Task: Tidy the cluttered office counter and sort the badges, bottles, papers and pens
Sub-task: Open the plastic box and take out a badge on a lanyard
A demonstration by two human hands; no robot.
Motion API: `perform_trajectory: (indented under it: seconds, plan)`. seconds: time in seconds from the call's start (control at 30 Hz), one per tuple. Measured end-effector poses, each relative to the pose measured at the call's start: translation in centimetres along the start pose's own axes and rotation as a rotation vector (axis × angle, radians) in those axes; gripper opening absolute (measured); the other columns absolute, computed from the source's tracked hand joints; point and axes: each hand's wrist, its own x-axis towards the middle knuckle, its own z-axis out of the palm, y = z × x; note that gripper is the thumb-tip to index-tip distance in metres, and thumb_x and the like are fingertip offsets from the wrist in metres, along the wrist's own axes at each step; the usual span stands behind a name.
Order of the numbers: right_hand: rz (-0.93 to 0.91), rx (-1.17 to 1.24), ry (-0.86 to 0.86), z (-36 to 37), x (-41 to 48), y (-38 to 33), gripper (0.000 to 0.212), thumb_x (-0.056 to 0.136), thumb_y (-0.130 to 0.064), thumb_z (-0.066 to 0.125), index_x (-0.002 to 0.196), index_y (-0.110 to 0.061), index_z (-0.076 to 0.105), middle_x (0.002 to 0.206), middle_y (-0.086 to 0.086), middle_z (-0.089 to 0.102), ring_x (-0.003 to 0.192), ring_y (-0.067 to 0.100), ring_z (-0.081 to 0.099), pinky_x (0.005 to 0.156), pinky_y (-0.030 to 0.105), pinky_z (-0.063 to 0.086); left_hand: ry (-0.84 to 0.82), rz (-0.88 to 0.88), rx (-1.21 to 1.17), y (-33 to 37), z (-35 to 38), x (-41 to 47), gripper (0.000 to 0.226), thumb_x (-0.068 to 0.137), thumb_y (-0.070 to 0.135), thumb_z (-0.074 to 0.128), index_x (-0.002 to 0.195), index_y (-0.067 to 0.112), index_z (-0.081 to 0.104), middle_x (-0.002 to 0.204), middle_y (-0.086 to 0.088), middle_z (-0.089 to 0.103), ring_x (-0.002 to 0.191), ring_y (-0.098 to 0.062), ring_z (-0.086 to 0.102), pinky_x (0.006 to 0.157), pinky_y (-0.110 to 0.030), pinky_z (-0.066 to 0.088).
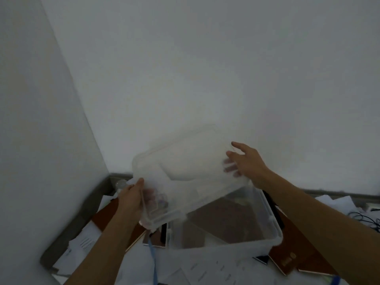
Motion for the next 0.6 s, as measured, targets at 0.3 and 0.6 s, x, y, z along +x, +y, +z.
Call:
perform_trajectory:
  seconds: [0.3,0.6]
  plan:
    - [0.263,0.191,-0.319,13.7,7.3,1.5,0.048,0.089,-0.002,0.064,0.134,-0.004,0.049,0.085,0.019,0.071,0.065,0.024,0.068,0.053,0.031,0.056,0.344,-0.155,0.005,-2.1,-9.5,1.8,0.036,0.096,0.012,0.052,0.126,-0.007,0.052,0.108,-0.022,0.06,0.091,-0.035,0.059,0.075,-0.04,0.051]
    - [0.313,0.054,-0.464,25.9,9.7,6.2,0.047,0.091,0.0,0.059,0.136,-0.01,0.049,0.114,0.02,0.061,0.078,0.025,0.063,0.055,0.034,0.055,0.191,0.119,0.817,-9.0,-16.4,2.5,0.072,0.084,0.063,0.056,0.146,0.035,0.032,0.146,-0.005,0.042,0.131,-0.023,0.044,0.105,-0.048,0.041]
